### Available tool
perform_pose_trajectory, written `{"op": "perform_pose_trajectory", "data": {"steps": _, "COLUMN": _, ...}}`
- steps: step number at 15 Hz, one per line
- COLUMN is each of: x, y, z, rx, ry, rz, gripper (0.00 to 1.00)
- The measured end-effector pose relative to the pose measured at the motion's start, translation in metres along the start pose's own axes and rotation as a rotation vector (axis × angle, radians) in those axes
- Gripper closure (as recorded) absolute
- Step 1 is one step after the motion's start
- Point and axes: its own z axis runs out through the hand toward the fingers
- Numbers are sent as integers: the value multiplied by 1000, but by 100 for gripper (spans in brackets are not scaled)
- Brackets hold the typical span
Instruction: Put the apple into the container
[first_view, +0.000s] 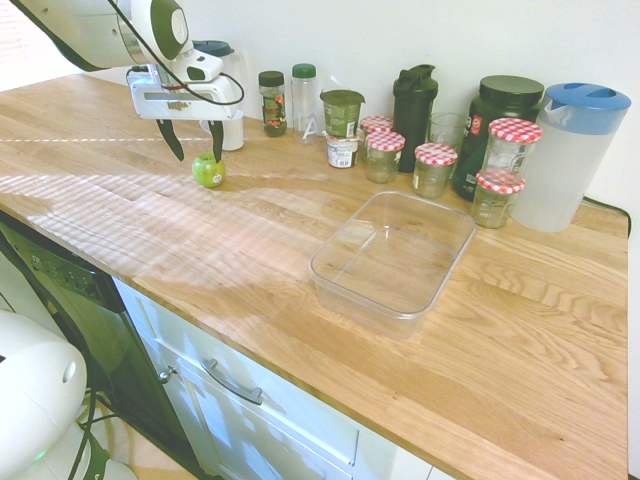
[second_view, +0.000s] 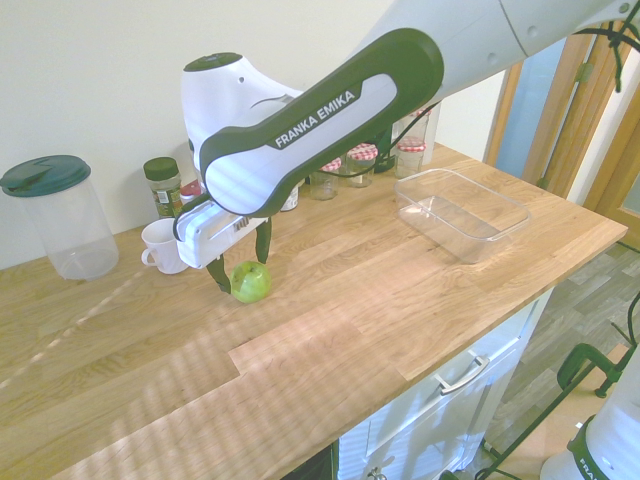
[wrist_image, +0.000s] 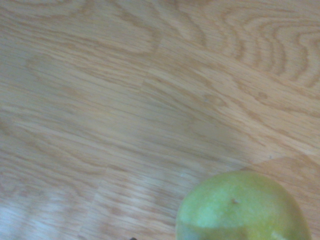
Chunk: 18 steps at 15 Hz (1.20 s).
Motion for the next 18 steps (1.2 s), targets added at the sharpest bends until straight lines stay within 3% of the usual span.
{"op": "perform_pose_trajectory", "data": {"steps": 2, "x": 7, "y": 1, "z": 8, "rx": -27, "ry": 3, "rz": 14, "gripper": 0}}
{"op": "perform_pose_trajectory", "data": {"steps": 3, "x": 9, "y": 0, "z": 13, "rx": -34, "ry": -2, "rz": 15, "gripper": 100}}
{"op": "perform_pose_trajectory", "data": {"steps": 18, "x": 19, "y": -7, "z": 25, "rx": -48, "ry": -9, "rz": 21, "gripper": 100}}
